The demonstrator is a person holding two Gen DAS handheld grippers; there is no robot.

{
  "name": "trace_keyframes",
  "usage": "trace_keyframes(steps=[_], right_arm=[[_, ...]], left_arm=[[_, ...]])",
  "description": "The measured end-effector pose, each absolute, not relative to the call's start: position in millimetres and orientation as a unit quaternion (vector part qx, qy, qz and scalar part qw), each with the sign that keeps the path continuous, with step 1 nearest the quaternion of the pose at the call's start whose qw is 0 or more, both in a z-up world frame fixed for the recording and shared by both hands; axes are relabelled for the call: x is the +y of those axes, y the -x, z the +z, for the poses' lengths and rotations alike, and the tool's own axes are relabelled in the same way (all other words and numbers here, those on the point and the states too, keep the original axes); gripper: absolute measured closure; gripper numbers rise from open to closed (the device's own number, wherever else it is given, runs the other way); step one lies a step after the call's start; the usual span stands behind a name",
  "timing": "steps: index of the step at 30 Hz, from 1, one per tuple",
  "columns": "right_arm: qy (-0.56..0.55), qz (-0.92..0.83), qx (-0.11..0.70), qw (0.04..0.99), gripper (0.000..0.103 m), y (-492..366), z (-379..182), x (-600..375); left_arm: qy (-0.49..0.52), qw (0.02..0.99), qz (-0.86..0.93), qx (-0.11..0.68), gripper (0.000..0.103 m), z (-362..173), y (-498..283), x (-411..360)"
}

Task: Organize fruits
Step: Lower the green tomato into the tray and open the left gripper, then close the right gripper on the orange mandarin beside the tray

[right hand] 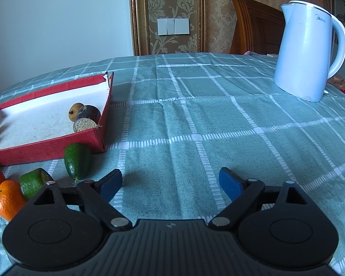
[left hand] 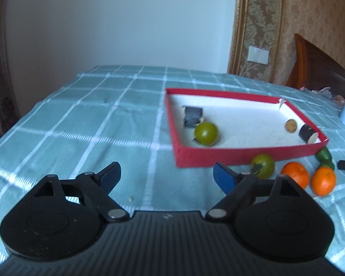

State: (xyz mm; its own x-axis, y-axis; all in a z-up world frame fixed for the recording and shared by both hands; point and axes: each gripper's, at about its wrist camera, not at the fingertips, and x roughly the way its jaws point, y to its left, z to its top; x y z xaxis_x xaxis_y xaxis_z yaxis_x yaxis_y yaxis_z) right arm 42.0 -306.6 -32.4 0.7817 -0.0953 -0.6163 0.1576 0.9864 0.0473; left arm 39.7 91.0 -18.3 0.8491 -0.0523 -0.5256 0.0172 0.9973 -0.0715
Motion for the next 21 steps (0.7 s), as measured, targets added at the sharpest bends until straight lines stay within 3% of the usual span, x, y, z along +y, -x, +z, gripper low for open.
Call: trace_keyframes(steps=[6, 13, 21], right_arm=[[-0.093, 0.018, 0.302, 0.948, 0.01, -11.2, -27.4, -303.0], [-0.029, 0.12, 0.276, 0.953, 0.012, 26.1, -12.8, -251.0], [-0.01, 0.177, 0.298, 0.938, 0.043, 19.8, -21.0, -212.2]], left_arm=[[0.044, 0.955, -0.014, 0.293, 0.017, -28.6, -47.0, 99.7], [0.051, 0.951, -0.025, 0.302, 0.011, -33.3, -53.0, 96.5], [0.023, 0.948, -0.023, 0.316, 0.001, -34.8, -57.7, 86.1]])
